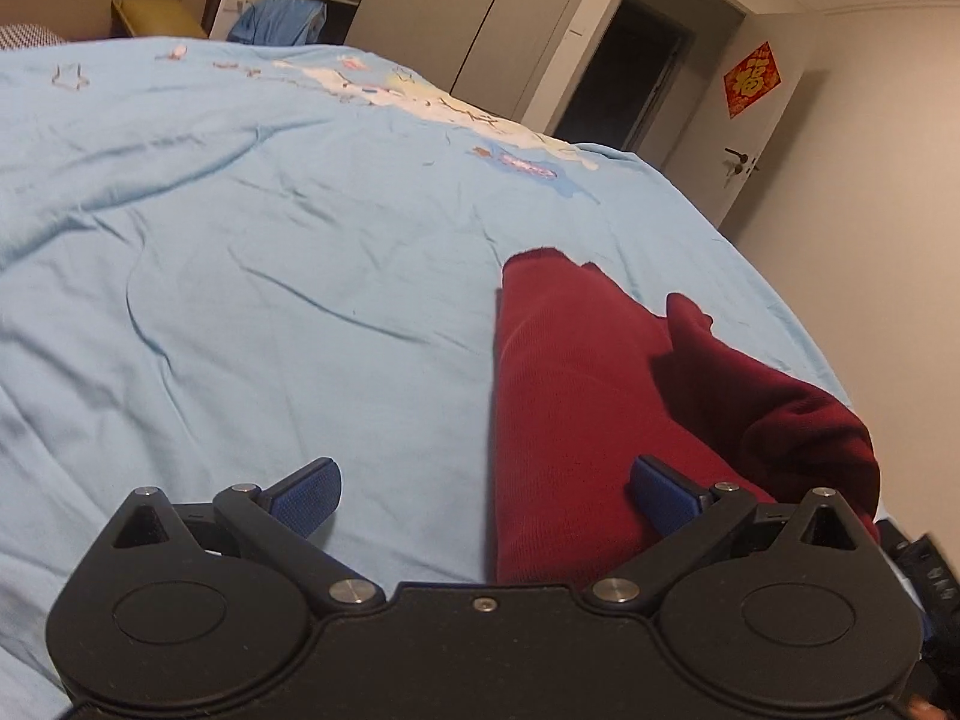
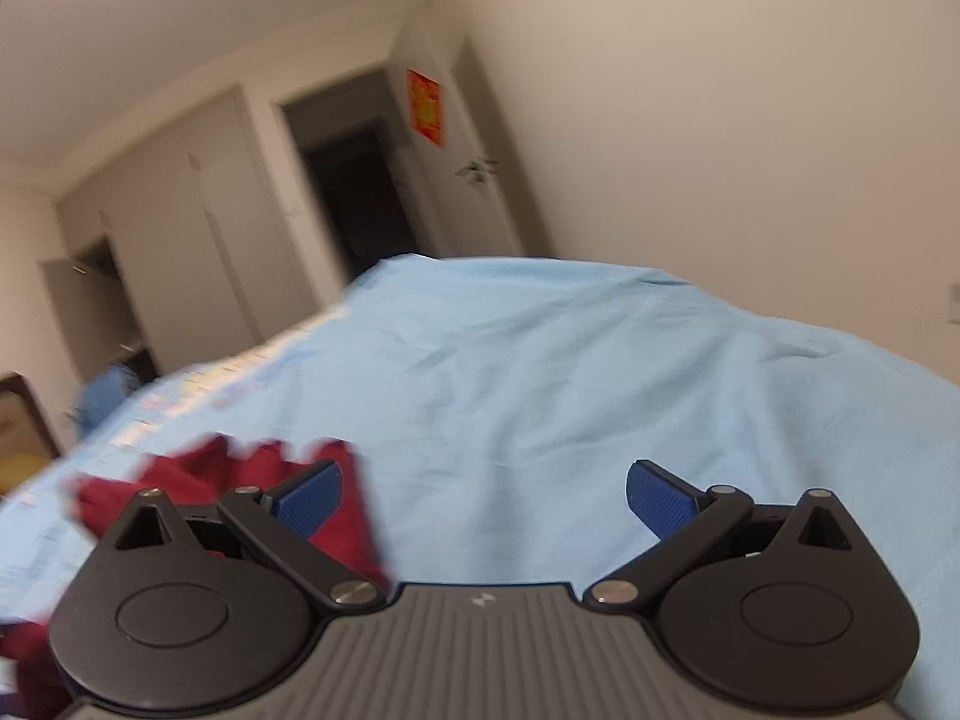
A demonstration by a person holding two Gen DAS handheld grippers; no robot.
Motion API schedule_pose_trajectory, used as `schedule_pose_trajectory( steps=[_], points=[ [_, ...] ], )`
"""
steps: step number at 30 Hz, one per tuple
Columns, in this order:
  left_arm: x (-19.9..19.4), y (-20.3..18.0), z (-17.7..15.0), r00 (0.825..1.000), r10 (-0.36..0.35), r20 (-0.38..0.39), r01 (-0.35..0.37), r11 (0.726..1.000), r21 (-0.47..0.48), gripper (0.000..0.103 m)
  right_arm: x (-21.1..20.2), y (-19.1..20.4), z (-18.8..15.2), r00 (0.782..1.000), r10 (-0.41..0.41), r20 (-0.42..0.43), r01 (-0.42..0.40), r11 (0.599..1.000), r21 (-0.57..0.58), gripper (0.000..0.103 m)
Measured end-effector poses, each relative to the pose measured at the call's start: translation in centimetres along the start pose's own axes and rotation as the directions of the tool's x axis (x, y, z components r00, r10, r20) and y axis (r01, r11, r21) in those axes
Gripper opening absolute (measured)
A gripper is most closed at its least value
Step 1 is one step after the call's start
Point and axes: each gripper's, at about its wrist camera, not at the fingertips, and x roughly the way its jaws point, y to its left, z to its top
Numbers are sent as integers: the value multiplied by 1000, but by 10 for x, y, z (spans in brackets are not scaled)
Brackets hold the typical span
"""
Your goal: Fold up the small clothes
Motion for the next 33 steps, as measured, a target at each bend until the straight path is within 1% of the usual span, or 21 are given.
schedule_pose_trajectory(
  steps=[2,4,7,9,10,11,12,14,16,17,19,20,21,23,25,28,31,33],
  points=[
    [3,2,-3,1000,-11,-2,11,1000,-5,102,-11,22,10,994,107,-1,-107,993,-45,103],
    [4,4,-3,1000,-21,2,21,1000,-11,102,-14,48,18,984,177,-18,-177,974,-144,103],
    [5,8,-5,999,-39,4,39,999,-22,102,-4,82,19,959,262,-107,-282,922,-267,103],
    [6,11,-6,999,-50,2,50,998,-34,102,9,101,14,942,267,-201,-321,891,-321,103],
    [6,13,-7,998,-55,3,55,998,-39,102,17,109,10,935,256,-247,-332,879,-343,103],
    [6,13,-7,998,-58,5,59,998,-40,102,24,115,6,931,241,-276,-333,869,-365,103],
    [6,14,-8,998,-60,7,60,997,-38,102,28,120,3,934,215,-284,-318,864,-390,103],
    [5,14,-10,998,-62,11,62,998,-33,102,32,121,2,951,157,-268,-260,874,-411,103],
    [5,14,-11,998,-64,13,65,997,-29,102,33,109,6,963,124,-240,-210,903,-376,103],
    [6,15,-10,998,-67,13,67,997,-30,102,32,97,10,970,96,-222,-170,923,-346,103],
    [7,16,-10,997,-70,15,71,997,-30,102,36,75,13,981,-7,-192,-54,948,-313,103],
    [8,16,-10,997,-71,16,72,997,-29,102,39,62,15,979,-71,-190,11,953,-301,103],
    [8,16,-10,997,-72,18,73,997,-27,102,40,50,13,973,-118,-197,58,956,-286,103],
    [8,17,-11,997,-75,21,75,997,-22,103,38,30,10,965,-157,-211,103,964,-245,103],
    [9,16,-11,997,-71,24,71,997,-18,103,30,19,7,965,-157,-210,111,970,-216,103],
    [10,15,-13,997,-69,28,69,997,-14,103,21,20,5,973,-140,-182,96,968,-231,103],
    [10,14,-14,997,-67,30,68,998,-10,103,18,33,10,986,-70,-153,34,972,-231,103],
    [10,14,-14,997,-67,31,67,998,-9,103,26,43,12,985,-26,-168,-13,973,-229,103]
  ],
)
